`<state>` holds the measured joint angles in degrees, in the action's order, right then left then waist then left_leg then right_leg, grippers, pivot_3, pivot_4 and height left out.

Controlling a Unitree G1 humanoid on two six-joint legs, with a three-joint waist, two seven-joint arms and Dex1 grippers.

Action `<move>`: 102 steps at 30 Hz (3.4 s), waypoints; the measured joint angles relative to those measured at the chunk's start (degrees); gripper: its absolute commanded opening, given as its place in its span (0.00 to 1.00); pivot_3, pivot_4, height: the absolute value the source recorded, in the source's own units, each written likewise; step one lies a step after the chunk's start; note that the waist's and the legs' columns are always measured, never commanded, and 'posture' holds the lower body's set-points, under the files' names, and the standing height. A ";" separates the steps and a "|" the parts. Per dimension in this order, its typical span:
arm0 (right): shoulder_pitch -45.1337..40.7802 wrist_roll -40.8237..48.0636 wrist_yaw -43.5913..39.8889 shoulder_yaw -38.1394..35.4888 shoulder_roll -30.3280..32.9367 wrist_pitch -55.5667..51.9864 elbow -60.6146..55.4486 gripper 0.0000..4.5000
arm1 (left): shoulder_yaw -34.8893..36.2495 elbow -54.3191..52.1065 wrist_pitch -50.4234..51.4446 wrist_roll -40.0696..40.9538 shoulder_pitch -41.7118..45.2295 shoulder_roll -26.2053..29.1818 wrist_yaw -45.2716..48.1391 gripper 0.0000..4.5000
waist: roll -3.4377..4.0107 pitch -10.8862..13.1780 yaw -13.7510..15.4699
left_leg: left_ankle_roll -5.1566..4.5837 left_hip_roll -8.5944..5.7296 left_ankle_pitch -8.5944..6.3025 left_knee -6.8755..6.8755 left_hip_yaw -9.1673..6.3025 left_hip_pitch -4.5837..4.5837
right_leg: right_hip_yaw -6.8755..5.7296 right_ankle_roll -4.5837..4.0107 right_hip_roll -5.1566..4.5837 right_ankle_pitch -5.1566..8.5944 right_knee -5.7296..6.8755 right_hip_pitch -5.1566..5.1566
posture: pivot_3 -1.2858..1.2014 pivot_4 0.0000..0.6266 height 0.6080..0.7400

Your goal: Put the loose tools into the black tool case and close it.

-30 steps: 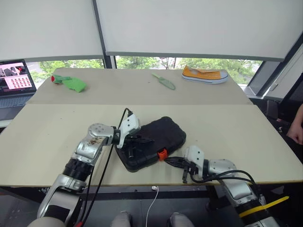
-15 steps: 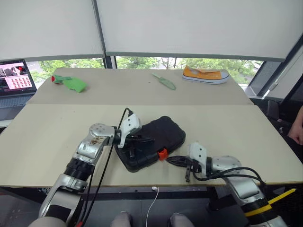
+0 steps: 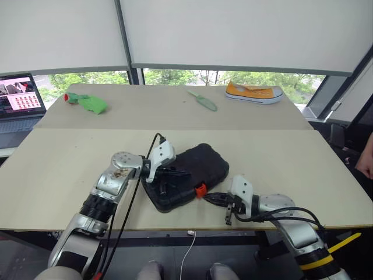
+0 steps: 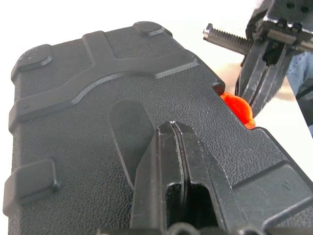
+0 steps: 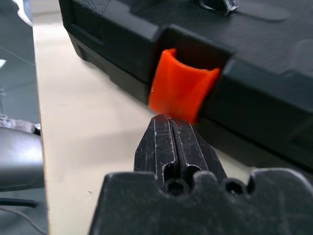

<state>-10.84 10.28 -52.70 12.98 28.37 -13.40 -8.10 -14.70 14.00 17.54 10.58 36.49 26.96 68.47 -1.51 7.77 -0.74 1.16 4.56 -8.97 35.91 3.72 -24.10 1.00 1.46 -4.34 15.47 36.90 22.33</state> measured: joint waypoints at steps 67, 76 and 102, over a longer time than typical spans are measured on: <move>-9.67 -1.51 1.35 4.71 -5.27 -10.22 6.92 0.00 | -0.49 -3.21 5.55 -0.21 -0.65 1.60 -0.72 0.01 | -0.18 -0.09 -1.34 | 0.26 -0.07 -0.16 -1.14 -0.18 0.77 | -0.07 -0.31 -0.07 -0.13 -0.75 0.16 | 0.52 0.24 1.00; -7.59 -0.67 1.35 2.18 -1.89 -10.01 3.01 0.00 | 2.19 -4.84 4.40 1.75 -3.62 0.65 -1.74 0.17 | -0.13 -0.05 -1.26 | 0.25 -0.08 -0.16 -1.15 -0.15 0.47 | -0.06 -0.30 -0.10 -0.13 -0.79 0.37 | 0.52 0.24 1.00; 5.89 6.93 -16.00 -21.53 14.37 28.54 14.44 0.99 | 34.42 -7.30 -17.62 7.53 -42.88 18.18 -5.64 1.00 | -0.61 1.30 1.06 | 0.23 0.00 -0.55 -1.10 0.10 -0.34 | 0.02 -0.64 -0.11 0.19 -0.86 0.89 | 0.52 0.24 1.00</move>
<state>-4.95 17.21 -68.69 -8.55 42.74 15.15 6.34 19.71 6.70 -0.08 18.11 -6.39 45.15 62.84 -2.11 9.08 0.32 1.39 4.56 -9.52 34.81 3.82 -24.44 1.03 0.82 -4.46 15.66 36.04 23.22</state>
